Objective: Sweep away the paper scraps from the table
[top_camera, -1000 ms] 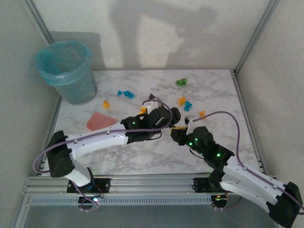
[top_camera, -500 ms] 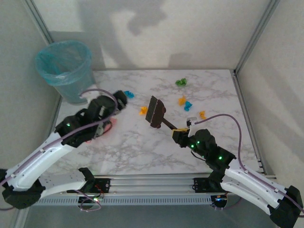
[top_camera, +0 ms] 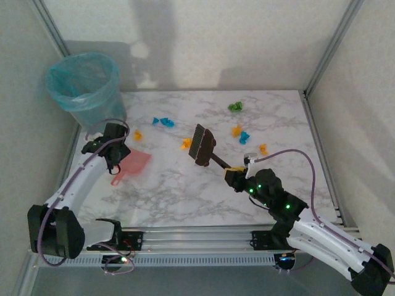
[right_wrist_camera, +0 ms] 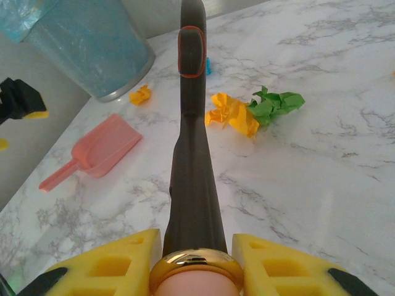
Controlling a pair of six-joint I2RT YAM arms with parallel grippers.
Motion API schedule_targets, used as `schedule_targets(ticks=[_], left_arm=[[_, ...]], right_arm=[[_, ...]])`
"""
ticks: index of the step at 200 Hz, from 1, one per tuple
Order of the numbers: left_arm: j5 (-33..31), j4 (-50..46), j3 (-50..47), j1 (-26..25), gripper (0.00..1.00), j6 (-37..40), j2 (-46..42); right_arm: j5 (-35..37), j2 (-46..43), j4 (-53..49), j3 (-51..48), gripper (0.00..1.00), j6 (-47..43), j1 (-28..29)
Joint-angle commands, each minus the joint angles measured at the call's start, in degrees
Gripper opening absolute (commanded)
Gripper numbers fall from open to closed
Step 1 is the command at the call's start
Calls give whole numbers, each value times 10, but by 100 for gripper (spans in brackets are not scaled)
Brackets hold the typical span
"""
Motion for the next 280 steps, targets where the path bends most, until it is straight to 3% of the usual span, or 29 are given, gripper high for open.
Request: schedule_targets(ticks=[1,32,120,185,219,242,263,280], left_arm=[[38,42,-13,9,100,26,18],[82,80,-50,9,100,17,59],[156,133,-103,7,99,28,68],[234,166,-121,-54,100,30,48],[192,134,-92,-111,99,22,51],[114,80,-76,-139,99,-15,58],[67,47,-79,-148,99,-51,51],[64,50,-93,-148,97,-52,50]], right_arm=[[-8,-7,28,1,0,-3,1],[-18,-10,27,4,0,0,1],[-23,-15,29,2,0,-1,1],[-19,-16,28,1,0,-2,1],[-16,-15,28,1,0,-1,0],[-13,-13,28,1,0,-3,1],[-12,-10,29,1,0,-3,0],[-13,-6,30,1,0,-4,1]])
